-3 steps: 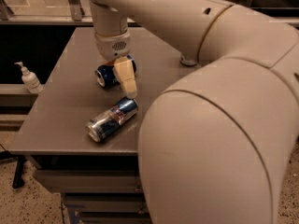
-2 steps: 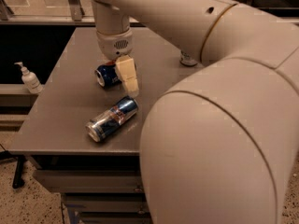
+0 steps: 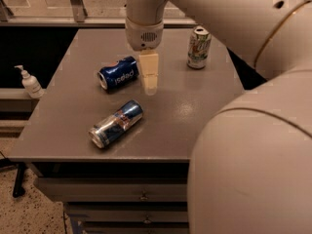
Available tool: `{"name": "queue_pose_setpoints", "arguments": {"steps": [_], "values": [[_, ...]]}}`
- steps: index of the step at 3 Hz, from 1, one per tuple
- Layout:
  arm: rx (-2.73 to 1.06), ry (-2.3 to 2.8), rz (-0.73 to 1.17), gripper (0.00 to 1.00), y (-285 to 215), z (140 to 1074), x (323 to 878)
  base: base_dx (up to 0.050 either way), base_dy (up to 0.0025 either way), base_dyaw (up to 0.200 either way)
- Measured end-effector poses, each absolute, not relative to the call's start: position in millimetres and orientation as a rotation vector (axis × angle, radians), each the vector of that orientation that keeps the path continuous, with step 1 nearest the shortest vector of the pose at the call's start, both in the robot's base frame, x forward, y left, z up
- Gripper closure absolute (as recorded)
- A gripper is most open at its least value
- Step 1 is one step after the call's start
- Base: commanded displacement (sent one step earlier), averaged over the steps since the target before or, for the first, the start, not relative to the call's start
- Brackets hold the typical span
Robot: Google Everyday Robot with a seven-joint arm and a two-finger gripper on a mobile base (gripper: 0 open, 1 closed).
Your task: Knock pepsi can over
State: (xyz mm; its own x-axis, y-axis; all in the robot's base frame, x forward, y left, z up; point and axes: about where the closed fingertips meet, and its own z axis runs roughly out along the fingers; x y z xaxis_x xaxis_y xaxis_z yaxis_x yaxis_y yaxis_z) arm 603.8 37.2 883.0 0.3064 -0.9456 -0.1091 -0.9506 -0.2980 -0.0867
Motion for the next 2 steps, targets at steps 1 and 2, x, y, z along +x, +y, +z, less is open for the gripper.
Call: {"name": "queue_pose_setpoints", "arguments": {"steps": [1, 2], "values": [[-2.136, 1.858, 0.181, 0.0, 9.7, 902.0, 581.6, 0.0, 0.0, 0.0], [-1.861, 1.875, 0.314, 0.0, -18.9, 912.8, 540.1, 0.0, 0.0, 0.0]]}}
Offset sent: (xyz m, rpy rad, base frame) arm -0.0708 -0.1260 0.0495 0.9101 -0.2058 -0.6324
